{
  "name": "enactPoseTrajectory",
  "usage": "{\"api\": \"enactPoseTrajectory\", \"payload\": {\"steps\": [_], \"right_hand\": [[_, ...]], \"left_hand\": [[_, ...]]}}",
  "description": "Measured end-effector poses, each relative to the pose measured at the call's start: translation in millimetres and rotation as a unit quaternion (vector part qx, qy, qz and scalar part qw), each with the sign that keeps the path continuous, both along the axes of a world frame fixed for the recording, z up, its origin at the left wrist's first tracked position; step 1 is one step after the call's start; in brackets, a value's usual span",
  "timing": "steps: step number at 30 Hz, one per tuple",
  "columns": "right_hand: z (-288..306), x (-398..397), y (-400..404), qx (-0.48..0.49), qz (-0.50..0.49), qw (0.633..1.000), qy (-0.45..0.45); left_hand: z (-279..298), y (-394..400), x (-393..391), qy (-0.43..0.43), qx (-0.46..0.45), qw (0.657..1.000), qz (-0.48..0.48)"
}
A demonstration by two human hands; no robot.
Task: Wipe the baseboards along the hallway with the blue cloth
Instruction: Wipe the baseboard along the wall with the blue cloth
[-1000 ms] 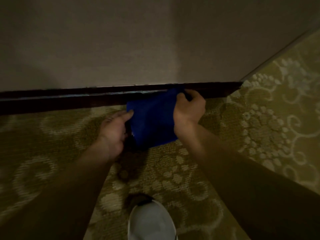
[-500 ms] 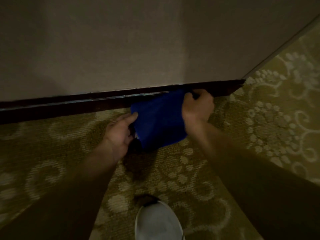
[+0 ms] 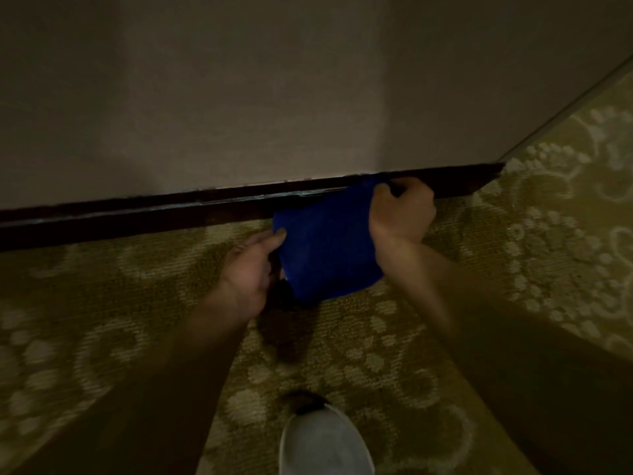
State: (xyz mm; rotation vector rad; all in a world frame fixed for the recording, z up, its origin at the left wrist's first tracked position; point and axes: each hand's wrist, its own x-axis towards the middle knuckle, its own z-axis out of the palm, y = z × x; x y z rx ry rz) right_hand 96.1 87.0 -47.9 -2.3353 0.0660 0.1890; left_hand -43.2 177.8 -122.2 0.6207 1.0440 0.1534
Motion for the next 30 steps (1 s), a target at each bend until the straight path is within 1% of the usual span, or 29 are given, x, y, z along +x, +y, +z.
{"api": "enactPoseTrajectory", "payload": {"steps": [2,4,6,7,9,10,11,12,13,14,15,16,17,20,21,22,23,24,26,27,28,30], "right_hand": [[1,-7,4,-0.042,0.032,0.998,-0.014],[-2,-30,13,-0.054,0.132,0.988,-0.068],[-8,-53,19,-0.067,0.258,0.956,-0.123],[-11,-57,20,-0.081,0.304,0.938,-0.143],[-10,-50,16,-0.121,0.358,0.911,-0.162],[-9,-44,12,-0.128,0.371,0.905,-0.164],[-8,-38,7,-0.124,0.363,0.910,-0.155],[-4,-31,3,-0.111,0.322,0.931,-0.134],[-1,-27,1,-0.097,0.259,0.955,-0.108],[1,-24,0,-0.091,0.200,0.972,-0.085],[2,-26,2,-0.102,0.172,0.977,-0.079],[3,-32,6,-0.122,0.183,0.971,-0.089],[3,-40,11,-0.136,0.220,0.960,-0.108],[0,-67,26,-0.151,0.358,0.905,-0.172],[-2,-68,28,-0.156,0.388,0.890,-0.181],[-3,-65,27,-0.157,0.401,0.883,-0.185],[-5,-60,24,-0.153,0.398,0.886,-0.180],[-6,-54,19,-0.134,0.373,0.903,-0.166],[-4,-45,13,-0.075,0.258,0.956,-0.118],[-4,-44,13,-0.056,0.205,0.972,-0.100],[-4,-47,16,-0.065,0.184,0.976,-0.097],[-4,-59,26,-0.095,0.216,0.964,-0.120]], "left_hand": [[0,0,2,0.007,0.010,1.000,-0.005],[0,-1,4,0.028,0.029,0.999,0.004],[1,-2,5,0.049,0.027,0.998,0.022],[2,-2,5,0.057,0.022,0.998,0.031],[1,-2,5,0.058,0.024,0.998,0.030],[1,-3,4,0.048,0.025,0.998,0.026],[0,-3,3,0.034,0.021,0.999,0.024],[-1,-3,3,0.020,0.015,0.999,0.024],[-1,-3,2,0.010,0.012,1.000,0.024],[0,-4,2,0.006,0.013,1.000,0.023],[1,-5,2,0.004,0.016,1.000,0.021],[1,-5,2,0.012,0.023,0.999,0.021],[1,-6,2,0.023,0.030,0.999,0.026],[-1,-8,2,0.025,0.034,0.999,0.033],[-2,-9,1,0.026,0.037,0.998,0.033],[-1,-8,1,0.031,0.039,0.998,0.034],[-1,-8,0,0.035,0.037,0.998,0.034],[1,-7,0,0.032,0.035,0.998,0.036],[5,-8,1,0.023,0.035,0.999,0.033],[6,-9,1,0.022,0.036,0.999,0.028],[7,-9,1,0.031,0.040,0.998,0.028],[6,-9,0,0.040,0.046,0.998,0.030]]}}
